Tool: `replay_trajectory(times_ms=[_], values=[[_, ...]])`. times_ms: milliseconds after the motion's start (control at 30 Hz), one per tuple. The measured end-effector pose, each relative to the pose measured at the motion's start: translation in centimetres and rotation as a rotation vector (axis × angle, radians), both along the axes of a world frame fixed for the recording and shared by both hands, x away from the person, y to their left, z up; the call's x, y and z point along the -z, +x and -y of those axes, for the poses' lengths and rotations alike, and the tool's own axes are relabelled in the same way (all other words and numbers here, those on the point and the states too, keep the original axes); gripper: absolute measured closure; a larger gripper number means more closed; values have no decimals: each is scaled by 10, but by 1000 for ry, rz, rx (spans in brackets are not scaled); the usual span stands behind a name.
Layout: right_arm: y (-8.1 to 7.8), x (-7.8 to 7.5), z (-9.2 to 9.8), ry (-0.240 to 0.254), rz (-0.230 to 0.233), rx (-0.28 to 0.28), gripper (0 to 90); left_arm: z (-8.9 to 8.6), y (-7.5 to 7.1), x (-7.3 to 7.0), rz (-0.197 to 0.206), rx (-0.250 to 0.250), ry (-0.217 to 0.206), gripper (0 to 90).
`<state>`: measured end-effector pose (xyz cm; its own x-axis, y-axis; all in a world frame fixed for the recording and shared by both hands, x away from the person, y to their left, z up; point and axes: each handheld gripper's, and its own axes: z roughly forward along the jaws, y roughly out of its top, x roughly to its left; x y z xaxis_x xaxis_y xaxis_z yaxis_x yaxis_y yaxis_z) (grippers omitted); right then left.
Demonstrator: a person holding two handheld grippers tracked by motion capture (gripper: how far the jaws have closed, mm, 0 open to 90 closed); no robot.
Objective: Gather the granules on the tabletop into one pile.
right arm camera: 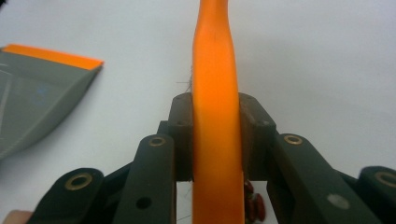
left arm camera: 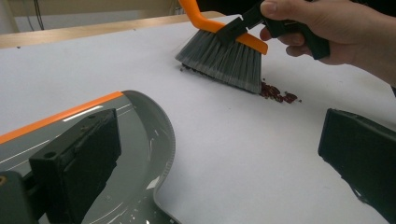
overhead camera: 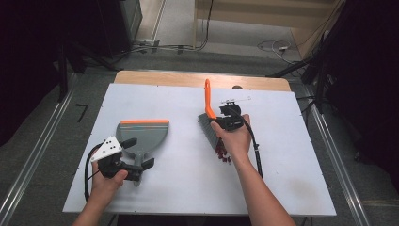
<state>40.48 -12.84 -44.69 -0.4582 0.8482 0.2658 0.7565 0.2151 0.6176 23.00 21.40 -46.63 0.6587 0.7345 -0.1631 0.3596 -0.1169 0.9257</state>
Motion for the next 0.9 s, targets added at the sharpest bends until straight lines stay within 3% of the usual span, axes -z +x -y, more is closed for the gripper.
replay_trajectory(times_ms=[100,267,333,467,533,567,700,800,900], values=[[-2,-6,2,43,7,-15,689,0,0,0,1,0,0,0],[0,-30,2,39,77,-84,689,1,0,0,1,1,1,0],[6,-40,0,-8,135,-138,689,2,0,0,0,0,-2,0],[25,-55,-2,-156,231,-257,690,1,0,0,0,-1,-2,0],[36,-54,0,-223,362,-364,690,0,0,0,-1,-3,-5,0],[41,-52,0,-249,387,-394,690,-1,1,0,-3,-5,-4,0],[57,-37,-6,-362,435,-525,689,-1,1,2,-5,-6,-7,0],[63,-23,-13,-382,431,-590,689,-2,1,2,-8,-9,-6,0],[64,-11,-18,-442,464,-628,689,-3,2,3,-12,-10,-8,0]])
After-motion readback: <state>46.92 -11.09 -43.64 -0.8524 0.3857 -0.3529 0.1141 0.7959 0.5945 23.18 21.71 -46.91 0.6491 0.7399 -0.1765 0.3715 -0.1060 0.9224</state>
